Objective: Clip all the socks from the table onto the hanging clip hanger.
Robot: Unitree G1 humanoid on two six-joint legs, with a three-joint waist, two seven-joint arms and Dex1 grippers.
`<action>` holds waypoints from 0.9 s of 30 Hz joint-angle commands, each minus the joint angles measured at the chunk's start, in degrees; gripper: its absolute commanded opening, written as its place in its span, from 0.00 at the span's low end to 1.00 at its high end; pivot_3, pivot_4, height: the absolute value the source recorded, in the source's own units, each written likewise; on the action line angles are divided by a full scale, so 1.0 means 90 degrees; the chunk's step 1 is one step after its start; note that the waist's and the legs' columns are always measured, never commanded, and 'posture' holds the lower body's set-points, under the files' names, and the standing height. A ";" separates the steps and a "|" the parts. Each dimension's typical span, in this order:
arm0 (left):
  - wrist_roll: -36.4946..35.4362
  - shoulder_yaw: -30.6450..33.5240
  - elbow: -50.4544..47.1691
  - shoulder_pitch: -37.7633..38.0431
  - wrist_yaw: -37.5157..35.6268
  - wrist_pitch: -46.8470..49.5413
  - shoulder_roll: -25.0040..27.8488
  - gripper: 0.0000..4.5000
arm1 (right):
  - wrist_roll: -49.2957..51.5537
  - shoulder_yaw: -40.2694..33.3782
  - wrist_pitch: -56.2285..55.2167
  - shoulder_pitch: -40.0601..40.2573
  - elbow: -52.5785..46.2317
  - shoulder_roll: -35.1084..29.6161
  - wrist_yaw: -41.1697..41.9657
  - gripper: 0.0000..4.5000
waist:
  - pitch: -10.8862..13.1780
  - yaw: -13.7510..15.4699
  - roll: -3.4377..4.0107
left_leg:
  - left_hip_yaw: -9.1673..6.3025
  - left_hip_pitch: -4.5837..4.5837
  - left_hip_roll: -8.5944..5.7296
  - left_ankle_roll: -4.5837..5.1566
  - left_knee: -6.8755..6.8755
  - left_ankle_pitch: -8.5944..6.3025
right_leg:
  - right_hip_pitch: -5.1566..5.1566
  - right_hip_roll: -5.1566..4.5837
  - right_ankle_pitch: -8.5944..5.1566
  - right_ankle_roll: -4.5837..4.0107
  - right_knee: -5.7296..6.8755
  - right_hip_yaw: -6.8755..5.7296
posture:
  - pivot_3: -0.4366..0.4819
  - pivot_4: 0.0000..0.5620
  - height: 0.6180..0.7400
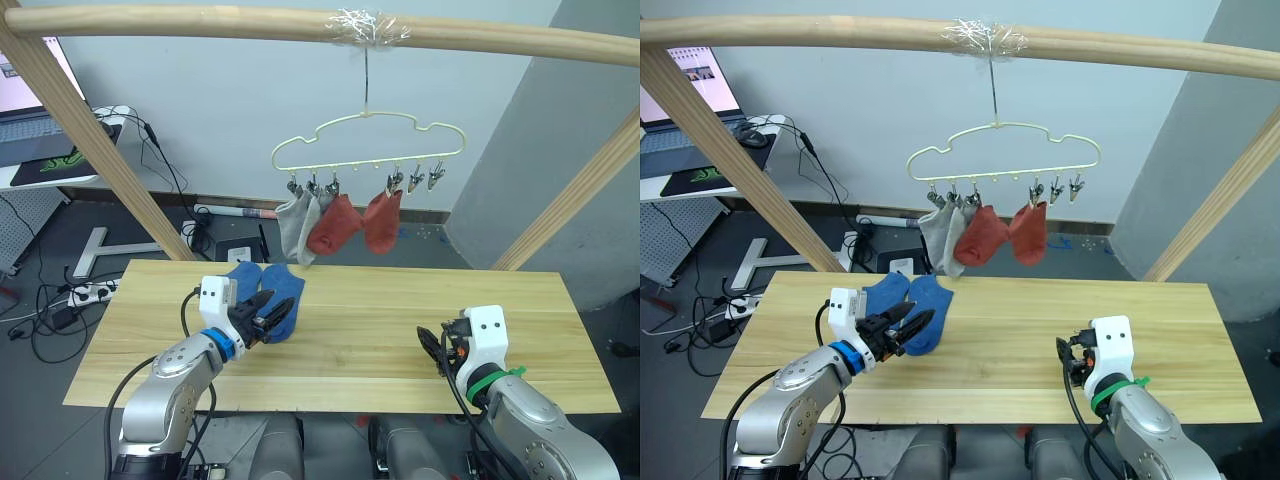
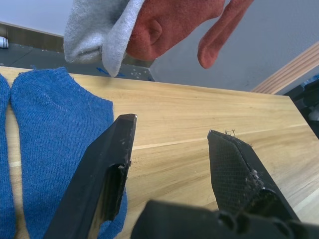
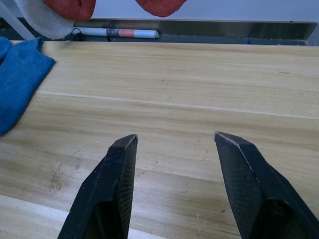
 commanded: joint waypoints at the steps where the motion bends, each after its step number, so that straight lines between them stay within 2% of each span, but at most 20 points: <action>1: -0.0113 -0.0035 -0.0299 -0.0007 0.0022 0.0000 0.0030 0.58 | 0.0063 -0.0046 -0.0030 -0.0007 -0.0260 -0.0014 0.0008 0.57 | 0.0000 0.0000 0.0000 | 0.0000 0.0000 0.0000 0.0000 0.0000 0.0000 | 0.0000 0.0000 0.0000 0.0000 0.0000 0.0000 | 0.57 0.35 1.00; 27: -0.0102 -0.0089 -0.0288 0.0017 0.0033 -0.0042 0.0028 0.58 | 0.0072 -0.0083 -0.0052 0.0056 -0.0259 -0.0009 0.0016 0.57 | 0.0002 -0.0002 0.0001 | 0.0000 -0.0002 0.0000 -0.0003 -0.0007 -0.0002 | -0.0004 -0.0003 -0.0005 -0.0007 -0.0007 -0.0002 | 0.57 0.35 1.00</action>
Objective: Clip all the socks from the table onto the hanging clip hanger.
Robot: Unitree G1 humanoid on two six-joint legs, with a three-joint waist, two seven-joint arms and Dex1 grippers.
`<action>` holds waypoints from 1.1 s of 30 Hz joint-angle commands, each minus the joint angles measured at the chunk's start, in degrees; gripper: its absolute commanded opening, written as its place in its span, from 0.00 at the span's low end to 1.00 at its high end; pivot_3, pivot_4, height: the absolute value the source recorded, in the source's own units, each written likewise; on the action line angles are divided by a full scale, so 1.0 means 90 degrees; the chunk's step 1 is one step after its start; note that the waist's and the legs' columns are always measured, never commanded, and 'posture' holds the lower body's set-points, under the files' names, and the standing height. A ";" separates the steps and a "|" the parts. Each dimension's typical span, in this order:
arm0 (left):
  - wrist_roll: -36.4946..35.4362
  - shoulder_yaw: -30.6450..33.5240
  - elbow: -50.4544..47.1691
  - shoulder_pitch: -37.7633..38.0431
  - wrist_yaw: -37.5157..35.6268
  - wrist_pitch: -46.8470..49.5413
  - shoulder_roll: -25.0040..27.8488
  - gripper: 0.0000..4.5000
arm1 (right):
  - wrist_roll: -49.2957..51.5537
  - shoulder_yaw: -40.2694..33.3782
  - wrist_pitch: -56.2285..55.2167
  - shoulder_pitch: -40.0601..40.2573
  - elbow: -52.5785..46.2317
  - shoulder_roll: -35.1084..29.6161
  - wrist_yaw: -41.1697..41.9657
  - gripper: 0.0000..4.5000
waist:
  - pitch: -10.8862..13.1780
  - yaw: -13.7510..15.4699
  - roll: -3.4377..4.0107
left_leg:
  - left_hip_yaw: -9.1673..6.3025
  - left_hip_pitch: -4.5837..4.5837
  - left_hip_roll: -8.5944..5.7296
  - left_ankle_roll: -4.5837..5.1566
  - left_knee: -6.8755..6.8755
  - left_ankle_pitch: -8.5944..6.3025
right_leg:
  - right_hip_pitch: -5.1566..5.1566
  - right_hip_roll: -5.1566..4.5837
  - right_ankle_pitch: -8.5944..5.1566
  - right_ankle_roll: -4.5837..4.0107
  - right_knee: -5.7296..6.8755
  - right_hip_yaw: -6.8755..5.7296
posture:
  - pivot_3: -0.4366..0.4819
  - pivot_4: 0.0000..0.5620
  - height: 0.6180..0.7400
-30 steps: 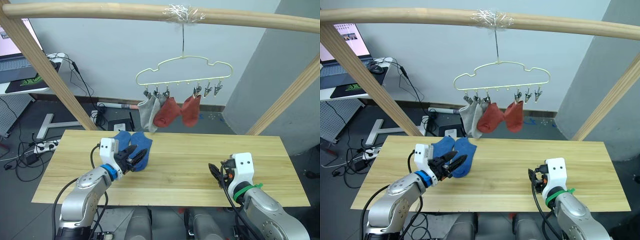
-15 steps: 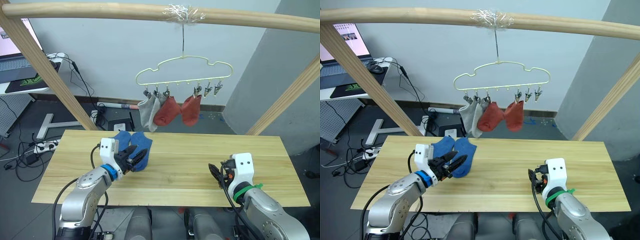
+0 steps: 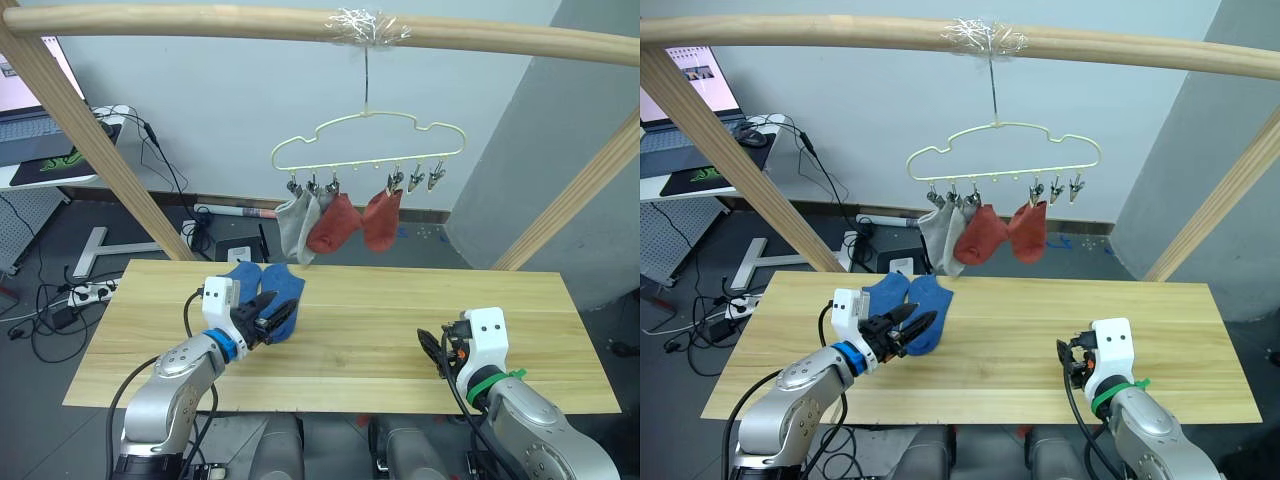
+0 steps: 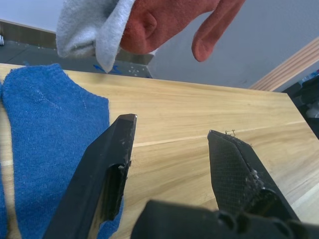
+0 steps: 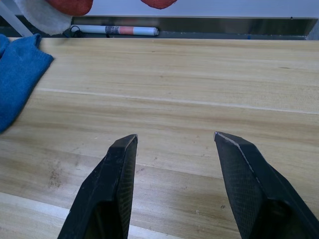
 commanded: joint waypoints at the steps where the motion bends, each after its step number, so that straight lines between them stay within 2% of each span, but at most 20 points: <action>1: -0.0099 0.0018 -0.0271 0.0000 0.0031 -0.0050 0.0025 0.58 | 0.0069 -0.0084 -0.0050 -0.0012 -0.0250 -0.0015 0.0016 0.57 | 0.0000 0.0000 0.0000 | 0.0000 0.0000 0.0000 0.0000 -0.0001 0.0000 | 0.0000 0.0000 0.0000 -0.0001 0.0000 0.0000 | 0.57 0.35 1.00; 15: -0.0096 -0.0010 -0.0250 -0.0009 0.0051 -0.0068 0.0031 0.58 | 0.0068 -0.0079 -0.0056 -0.0004 -0.0234 -0.0012 0.0019 0.57 | 0.0000 -0.0002 0.0000 | 0.0000 0.0000 0.0000 -0.0002 -0.0009 -0.0001 | -0.0003 0.0000 -0.0004 -0.0005 -0.0002 -0.0002 | 0.57 0.35 1.00; 19: -0.0598 0.0089 -0.0229 -0.0050 -0.0233 0.0410 0.0109 0.58 | 0.0070 -0.0086 -0.0066 -0.0020 -0.0215 -0.0008 0.0022 0.57 | 0.0000 -0.0004 0.0000 | 0.0000 -0.0001 0.0000 -0.0002 -0.0010 -0.0001 | -0.0003 -0.0001 -0.0004 -0.0005 -0.0004 -0.0002 | 0.57 0.34 1.00; 22: -0.0851 0.0162 -0.0258 -0.0063 -0.0236 0.0721 0.0165 0.71 | 0.0066 -0.0087 -0.0075 -0.0023 -0.0213 -0.0010 0.0023 0.56 | 0.0000 -0.0007 0.0000 | 0.0000 -0.0001 0.0000 -0.0002 -0.0012 -0.0002 | -0.0005 -0.0001 -0.0005 -0.0006 -0.0004 -0.0002 | 0.57 0.34 1.00; 26: -0.0870 0.0146 -0.0252 -0.0091 -0.0196 0.0725 0.0214 0.97 | 0.0062 -0.0088 -0.0084 -0.0035 -0.0198 -0.0013 0.0026 0.56 | 0.0000 -0.0007 0.0000 | 0.0000 -0.0001 0.0000 -0.0002 -0.0014 -0.0002 | -0.0006 -0.0001 -0.0006 -0.0007 -0.0004 -0.0003 | 0.57 0.34 1.00; 27: -0.0810 0.0140 -0.0249 -0.0095 -0.0145 0.0684 0.0215 1.00 | 0.0062 -0.0087 -0.0085 -0.0038 -0.0198 -0.0014 0.0028 0.56 | 0.0000 -0.0007 0.0000 | 0.0000 -0.0001 0.0000 -0.0002 -0.0015 -0.0002 | -0.0006 -0.0001 -0.0006 -0.0007 -0.0005 -0.0003 | 0.57 0.34 1.00; 33: -0.0763 0.0141 -0.0219 -0.0107 -0.0117 0.0548 0.0203 1.00 | 0.0062 -0.0083 -0.0082 -0.0046 -0.0194 -0.0023 0.0035 0.56 | 0.0000 -0.0005 0.0000 | 0.0001 -0.0001 0.0000 -0.0003 -0.0015 -0.0002 | -0.0006 -0.0001 -0.0006 -0.0007 -0.0005 -0.0002 | 0.57 0.33 1.00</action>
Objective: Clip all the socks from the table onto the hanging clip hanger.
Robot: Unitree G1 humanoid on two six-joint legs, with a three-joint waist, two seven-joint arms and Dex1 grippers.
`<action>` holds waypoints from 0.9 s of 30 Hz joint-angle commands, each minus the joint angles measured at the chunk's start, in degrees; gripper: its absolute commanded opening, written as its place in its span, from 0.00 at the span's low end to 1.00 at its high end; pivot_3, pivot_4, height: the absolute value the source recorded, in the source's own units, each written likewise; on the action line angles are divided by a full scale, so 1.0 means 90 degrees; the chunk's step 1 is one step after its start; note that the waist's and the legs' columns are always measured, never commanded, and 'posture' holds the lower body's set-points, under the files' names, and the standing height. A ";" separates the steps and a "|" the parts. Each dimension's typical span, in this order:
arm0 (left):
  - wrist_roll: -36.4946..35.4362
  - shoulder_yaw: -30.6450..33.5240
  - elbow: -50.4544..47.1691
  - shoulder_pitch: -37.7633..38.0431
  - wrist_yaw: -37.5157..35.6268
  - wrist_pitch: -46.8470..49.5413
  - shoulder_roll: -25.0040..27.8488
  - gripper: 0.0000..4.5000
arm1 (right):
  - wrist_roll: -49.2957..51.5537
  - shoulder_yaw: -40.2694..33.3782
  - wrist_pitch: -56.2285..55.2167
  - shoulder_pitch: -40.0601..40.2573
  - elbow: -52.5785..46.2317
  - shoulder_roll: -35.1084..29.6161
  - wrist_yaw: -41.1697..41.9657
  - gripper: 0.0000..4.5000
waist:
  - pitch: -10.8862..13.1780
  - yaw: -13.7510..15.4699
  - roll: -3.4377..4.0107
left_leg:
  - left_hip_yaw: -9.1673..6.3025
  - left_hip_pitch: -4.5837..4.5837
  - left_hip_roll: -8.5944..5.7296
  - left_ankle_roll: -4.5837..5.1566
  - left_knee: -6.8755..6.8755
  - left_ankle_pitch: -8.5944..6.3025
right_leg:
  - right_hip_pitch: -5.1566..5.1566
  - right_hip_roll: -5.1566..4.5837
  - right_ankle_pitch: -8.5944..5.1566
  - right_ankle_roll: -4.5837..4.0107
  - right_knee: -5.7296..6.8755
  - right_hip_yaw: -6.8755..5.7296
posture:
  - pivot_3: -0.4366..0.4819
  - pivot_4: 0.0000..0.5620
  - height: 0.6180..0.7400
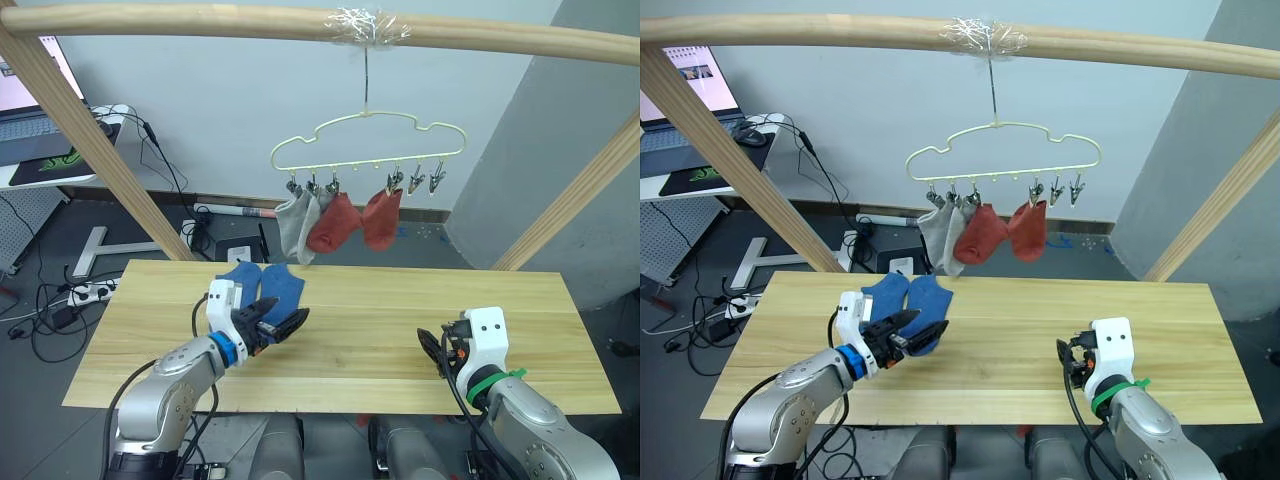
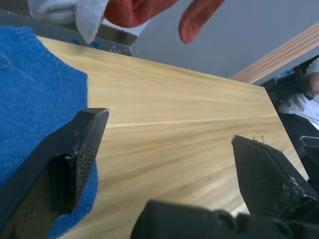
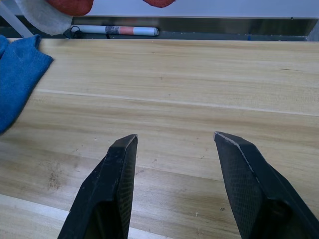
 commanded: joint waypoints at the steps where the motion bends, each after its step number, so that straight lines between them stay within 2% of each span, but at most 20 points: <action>1: -0.0056 0.0068 -0.0215 -0.0040 -0.0005 -0.0160 0.0039 1.00 | 0.0063 -0.0084 -0.0076 -0.0030 -0.0192 -0.0024 0.0034 0.56 | 0.0000 0.0001 0.0000 | 0.0000 0.0000 0.0000 0.0000 0.0000 0.0000 | 0.0000 0.0000 0.0000 0.0000 0.0000 0.0000 | 0.57 0.34 1.00; 21: 0.0069 0.0008 -0.0246 0.0021 0.0083 -0.0331 0.0106 1.00 | 0.0080 -0.0062 -0.0036 -0.0025 -0.0212 0.0006 0.0016 0.56 | 0.0000 0.0005 0.0000 | 0.0000 0.0000 0.0000 0.0000 -0.0002 0.0000 | -0.0001 0.0000 0.0000 0.0000 0.0000 0.0000 | 0.58 0.34 1.00; 27: 0.0190 -0.0123 -0.0138 -0.0337 -0.0086 -0.0371 0.0340 1.00 | 0.0064 -0.0202 0.0049 -0.0448 -0.0084 0.0143 -0.0150 0.56 | 0.0002 0.0006 0.0000 | 0.0001 0.0000 0.0000 0.0000 -0.0001 0.0000 | -0.0001 0.0000 0.0000 0.0000 0.0000 0.0000 | 0.59 0.35 1.00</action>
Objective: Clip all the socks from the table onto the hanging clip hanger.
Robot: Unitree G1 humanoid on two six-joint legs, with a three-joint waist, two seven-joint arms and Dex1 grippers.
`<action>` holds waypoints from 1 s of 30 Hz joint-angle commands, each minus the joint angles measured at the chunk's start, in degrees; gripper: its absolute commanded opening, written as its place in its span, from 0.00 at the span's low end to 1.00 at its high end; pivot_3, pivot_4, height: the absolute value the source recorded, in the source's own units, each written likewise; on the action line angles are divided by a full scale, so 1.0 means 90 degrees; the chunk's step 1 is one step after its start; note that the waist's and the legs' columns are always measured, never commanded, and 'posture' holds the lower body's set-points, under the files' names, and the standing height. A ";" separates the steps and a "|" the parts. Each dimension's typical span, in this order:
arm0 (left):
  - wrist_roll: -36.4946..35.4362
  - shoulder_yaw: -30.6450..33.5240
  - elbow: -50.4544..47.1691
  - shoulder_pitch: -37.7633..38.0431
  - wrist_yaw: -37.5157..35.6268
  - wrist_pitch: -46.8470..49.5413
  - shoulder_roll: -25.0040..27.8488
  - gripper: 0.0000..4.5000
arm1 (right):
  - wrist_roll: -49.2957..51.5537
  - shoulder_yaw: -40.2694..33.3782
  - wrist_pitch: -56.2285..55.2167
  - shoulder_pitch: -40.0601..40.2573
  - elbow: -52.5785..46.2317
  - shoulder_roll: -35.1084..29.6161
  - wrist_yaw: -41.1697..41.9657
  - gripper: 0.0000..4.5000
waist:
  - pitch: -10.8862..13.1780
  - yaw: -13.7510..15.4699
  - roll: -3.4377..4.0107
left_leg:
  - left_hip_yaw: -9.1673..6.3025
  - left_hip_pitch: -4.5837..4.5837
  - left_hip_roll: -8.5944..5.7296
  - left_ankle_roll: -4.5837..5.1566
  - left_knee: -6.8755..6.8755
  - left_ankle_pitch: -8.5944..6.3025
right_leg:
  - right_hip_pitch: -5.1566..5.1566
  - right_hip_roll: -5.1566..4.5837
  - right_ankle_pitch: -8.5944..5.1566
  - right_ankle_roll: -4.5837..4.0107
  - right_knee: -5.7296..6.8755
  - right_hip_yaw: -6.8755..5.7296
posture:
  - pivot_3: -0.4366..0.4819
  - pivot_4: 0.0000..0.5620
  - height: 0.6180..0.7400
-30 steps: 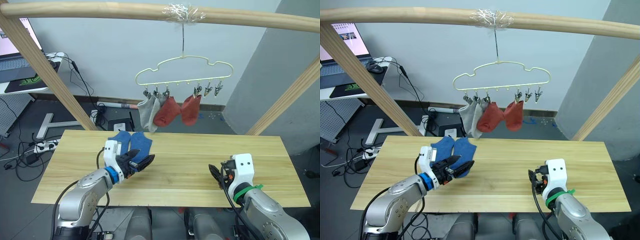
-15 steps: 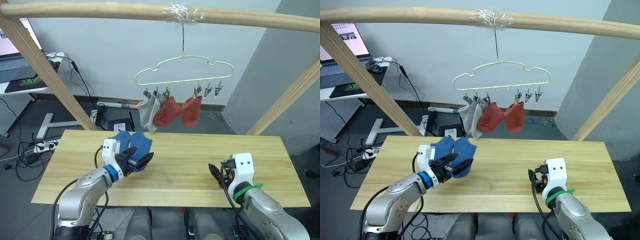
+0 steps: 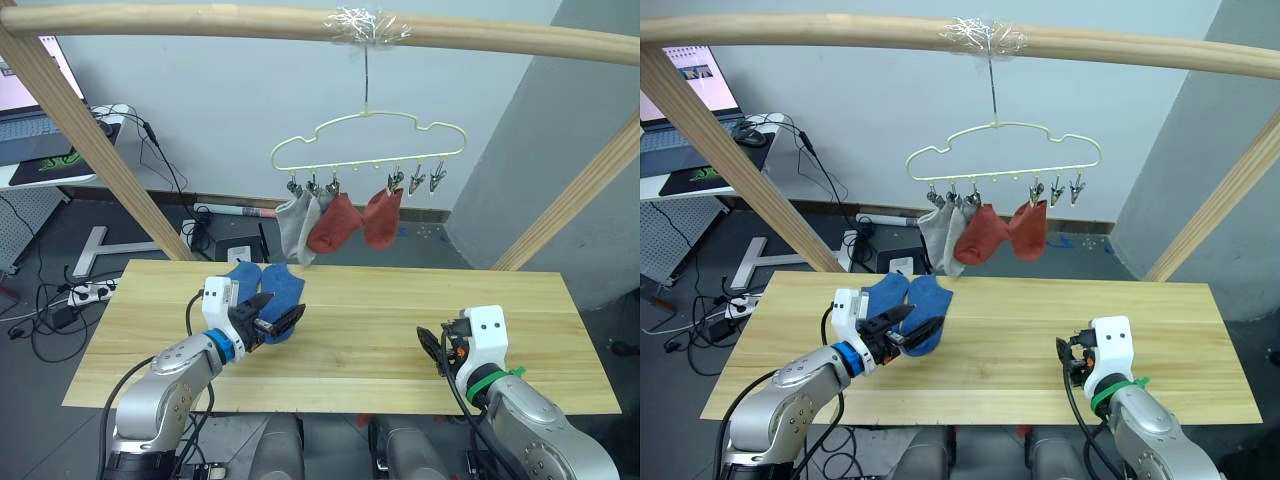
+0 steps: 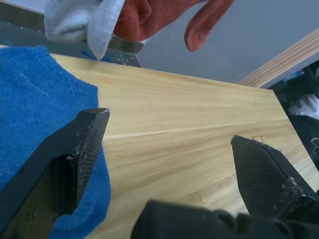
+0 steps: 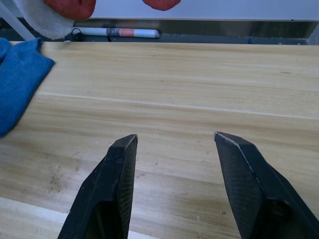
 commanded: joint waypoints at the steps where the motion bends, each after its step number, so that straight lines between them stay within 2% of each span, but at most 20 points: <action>1: 0.0083 -0.0104 -0.0134 -0.0294 -0.0237 -0.0178 0.0244 1.00 | 0.0069 -0.0233 0.0046 -0.0405 -0.0068 0.0132 -0.0155 0.56 | 0.0000 0.0002 0.0000 | 0.0000 0.0000 0.0000 0.0000 0.0000 0.0000 | -0.0001 0.0000 0.0000 0.0000 0.0000 0.0000 | 0.59 0.35 1.00; 4: 0.0011 -0.0233 -0.0150 -0.0568 -0.0563 -0.0082 0.0504 1.00 | 0.0089 -0.0299 0.0192 -0.0840 -0.0017 0.0248 -0.0259 0.56 | 0.0000 0.0001 0.0000 | 0.0001 0.0000 0.0000 0.0000 0.0000 0.0000 | -0.0001 0.0001 0.0000 0.0000 0.0001 0.0001 | 0.59 0.35 1.00; 14: -0.0457 0.0005 0.0148 -0.1902 -0.0787 0.0184 0.0534 1.00 | 0.0014 -0.0475 0.0594 -0.2658 0.0609 0.0315 -0.0433 0.56 | 0.0001 -0.0002 0.0000 | 0.0000 -0.0005 -0.0001 0.0001 -0.0020 0.0001 | -0.0008 0.0006 0.0020 0.0043 0.0003 -0.0004 | 0.60 0.33 1.00; 20: -0.0543 -0.0096 0.0372 -0.2661 -0.1298 0.0093 0.0748 1.00 | -0.0057 -0.0464 0.0453 -0.3903 0.1505 0.0195 -0.0332 0.56 | 0.0002 -0.0002 0.0000 | -0.0002 -0.0005 -0.0001 0.0002 -0.0029 0.0002 | -0.0012 0.0010 0.0022 0.0045 0.0007 -0.0006 | 0.61 0.33 1.00; 30: -0.0652 -0.0151 0.0710 -0.3692 -0.1594 0.0299 0.0792 1.00 | -0.0239 -0.0261 -0.0216 -0.5191 0.3000 0.0189 -0.0081 0.56 | 0.0006 -0.0003 0.0002 | -0.0002 -0.0005 -0.0002 0.0002 -0.0040 0.0002 | -0.0014 0.0010 0.0022 0.0044 0.0007 -0.0008 | 0.62 0.36 1.00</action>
